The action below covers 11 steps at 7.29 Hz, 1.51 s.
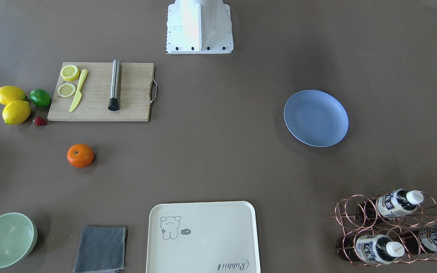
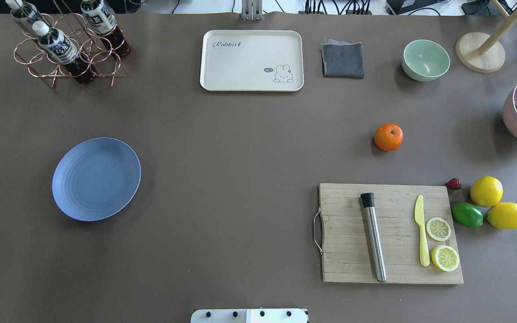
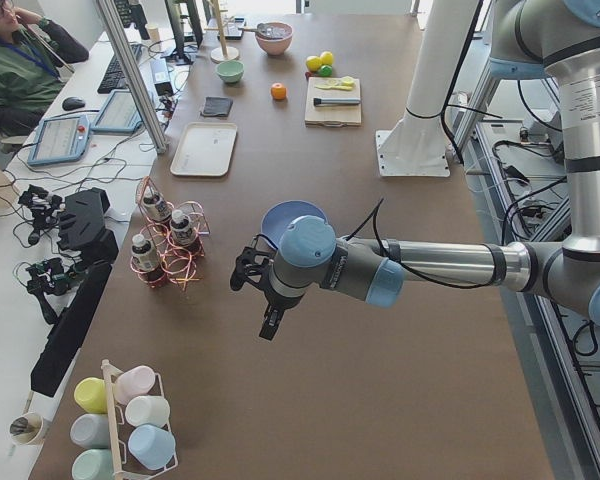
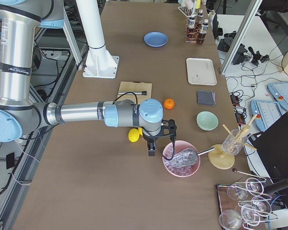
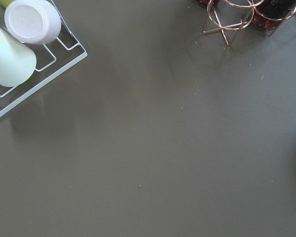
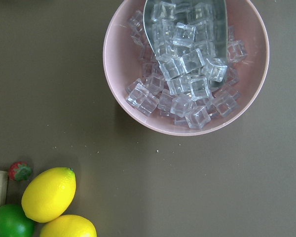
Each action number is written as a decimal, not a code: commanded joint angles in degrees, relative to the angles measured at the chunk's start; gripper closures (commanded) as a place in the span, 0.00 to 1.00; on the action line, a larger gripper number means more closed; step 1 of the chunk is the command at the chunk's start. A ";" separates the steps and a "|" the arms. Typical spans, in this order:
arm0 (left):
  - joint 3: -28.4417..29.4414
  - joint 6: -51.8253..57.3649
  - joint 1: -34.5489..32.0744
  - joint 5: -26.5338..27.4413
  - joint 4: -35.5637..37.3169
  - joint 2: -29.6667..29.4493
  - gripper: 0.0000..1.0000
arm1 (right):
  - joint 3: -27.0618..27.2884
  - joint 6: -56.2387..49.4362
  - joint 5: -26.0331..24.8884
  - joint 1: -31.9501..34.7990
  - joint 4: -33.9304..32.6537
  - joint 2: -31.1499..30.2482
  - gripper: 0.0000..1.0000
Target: Pick orange to plate
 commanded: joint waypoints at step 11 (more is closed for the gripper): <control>2.03 0.26 0.46 -1.38 -5.36 -2.37 0.02 | 1.05 2.95 0.00 0.00 0.09 0.84 0.00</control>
